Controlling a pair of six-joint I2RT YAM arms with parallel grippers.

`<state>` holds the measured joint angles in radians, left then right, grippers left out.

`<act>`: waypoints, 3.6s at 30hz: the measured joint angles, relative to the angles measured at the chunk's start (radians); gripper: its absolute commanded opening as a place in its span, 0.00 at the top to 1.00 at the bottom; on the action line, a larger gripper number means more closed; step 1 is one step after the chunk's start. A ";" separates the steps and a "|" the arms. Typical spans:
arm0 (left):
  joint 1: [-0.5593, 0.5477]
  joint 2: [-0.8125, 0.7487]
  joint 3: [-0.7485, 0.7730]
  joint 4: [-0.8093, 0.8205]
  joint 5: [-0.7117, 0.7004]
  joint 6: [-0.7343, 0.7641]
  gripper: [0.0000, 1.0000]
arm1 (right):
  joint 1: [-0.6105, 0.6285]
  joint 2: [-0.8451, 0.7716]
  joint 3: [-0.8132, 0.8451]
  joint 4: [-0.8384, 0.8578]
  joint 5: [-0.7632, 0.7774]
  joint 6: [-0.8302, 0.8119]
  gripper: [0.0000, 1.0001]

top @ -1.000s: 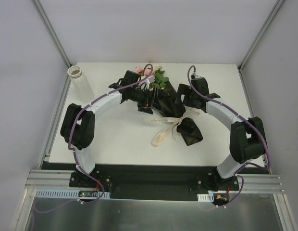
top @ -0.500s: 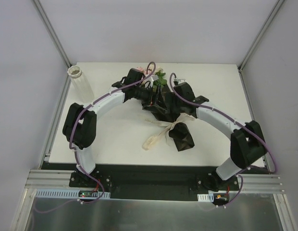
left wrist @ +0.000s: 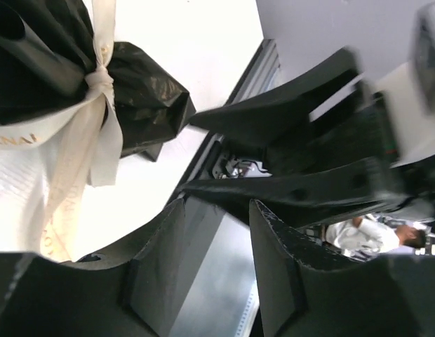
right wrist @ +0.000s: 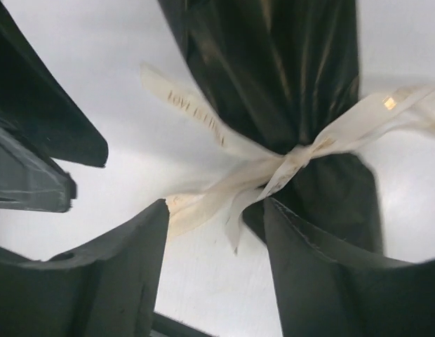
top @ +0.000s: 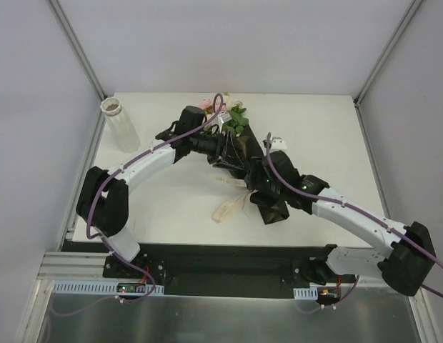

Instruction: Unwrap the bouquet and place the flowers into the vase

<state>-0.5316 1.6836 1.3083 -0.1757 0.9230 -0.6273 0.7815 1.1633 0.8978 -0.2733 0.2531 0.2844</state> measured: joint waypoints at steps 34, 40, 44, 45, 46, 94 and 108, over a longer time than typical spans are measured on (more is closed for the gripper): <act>0.005 0.064 -0.201 0.309 0.071 -0.296 0.49 | 0.171 0.344 0.005 -0.090 0.266 0.375 0.81; 0.010 0.097 -0.201 0.297 0.055 -0.294 0.54 | 0.158 0.347 0.004 -0.072 0.257 0.379 0.96; 0.009 0.130 -0.206 0.295 0.039 -0.294 0.60 | 0.148 0.343 -0.009 -0.034 0.256 0.373 0.99; 0.008 0.142 -0.206 0.294 0.037 -0.294 0.61 | 0.148 0.337 -0.021 -0.022 0.256 0.372 0.99; 0.007 0.155 -0.206 0.294 0.036 -0.293 0.63 | 0.148 0.327 -0.035 -0.011 0.256 0.369 0.99; -0.076 0.377 -0.182 0.215 -0.042 -0.246 0.68 | 0.179 -0.391 0.180 0.019 0.389 -0.030 0.99; -0.070 0.317 -0.168 0.151 -0.073 -0.195 0.45 | 0.179 -0.400 0.209 -0.075 0.353 -0.138 0.99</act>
<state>-0.6014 2.0003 1.1400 -0.0246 0.8497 -0.8227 0.9600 0.7631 1.1069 -0.3485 0.6060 0.1463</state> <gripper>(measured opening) 0.490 0.012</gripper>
